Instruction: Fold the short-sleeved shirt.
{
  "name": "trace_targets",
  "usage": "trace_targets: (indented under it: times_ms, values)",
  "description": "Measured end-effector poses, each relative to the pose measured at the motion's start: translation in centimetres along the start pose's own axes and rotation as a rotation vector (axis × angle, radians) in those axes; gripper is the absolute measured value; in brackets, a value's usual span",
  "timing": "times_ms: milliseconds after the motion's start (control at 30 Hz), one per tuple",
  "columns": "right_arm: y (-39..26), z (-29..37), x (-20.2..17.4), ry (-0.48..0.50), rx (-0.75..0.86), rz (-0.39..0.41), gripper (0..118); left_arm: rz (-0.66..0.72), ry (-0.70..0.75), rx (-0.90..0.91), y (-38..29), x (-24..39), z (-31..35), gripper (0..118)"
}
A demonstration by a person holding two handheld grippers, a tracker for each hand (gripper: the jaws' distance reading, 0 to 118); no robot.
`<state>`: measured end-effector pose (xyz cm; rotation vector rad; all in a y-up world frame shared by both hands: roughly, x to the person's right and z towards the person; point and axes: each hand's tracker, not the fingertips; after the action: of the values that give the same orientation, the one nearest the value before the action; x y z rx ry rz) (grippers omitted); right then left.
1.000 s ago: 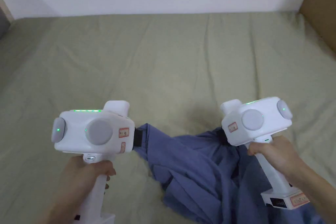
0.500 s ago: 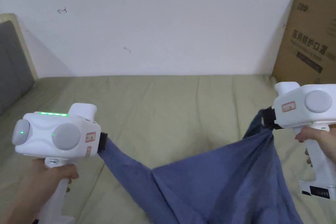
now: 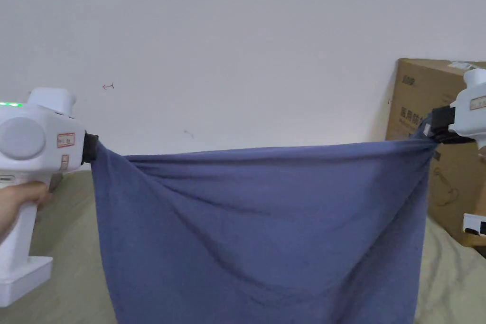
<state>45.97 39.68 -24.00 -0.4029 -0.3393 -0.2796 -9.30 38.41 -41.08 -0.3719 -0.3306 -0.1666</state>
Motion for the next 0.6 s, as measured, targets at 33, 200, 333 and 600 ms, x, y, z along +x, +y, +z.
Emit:
trace_targets:
  times_ms: [33,200,333,600]
  values:
    - [0.5,0.2,-0.3,0.009,0.013,-0.007,0,-0.008,0.006,0.013,0.6,-0.1,0.4,0]
    - [4.7,-0.3,-3.0,0.015,0.076,-0.031,0,-0.039,0.059,0.064,4.5,-0.6,-0.1,0]
    - [9.2,-1.9,-4.9,0.021,0.126,-0.044,0,-0.030,0.098,0.070,8.1,-1.4,-2.5,0]
    - [18.8,-3.8,-8.6,0.045,0.302,-0.063,0,-0.006,0.182,0.145,18.0,-2.8,-7.9,0]
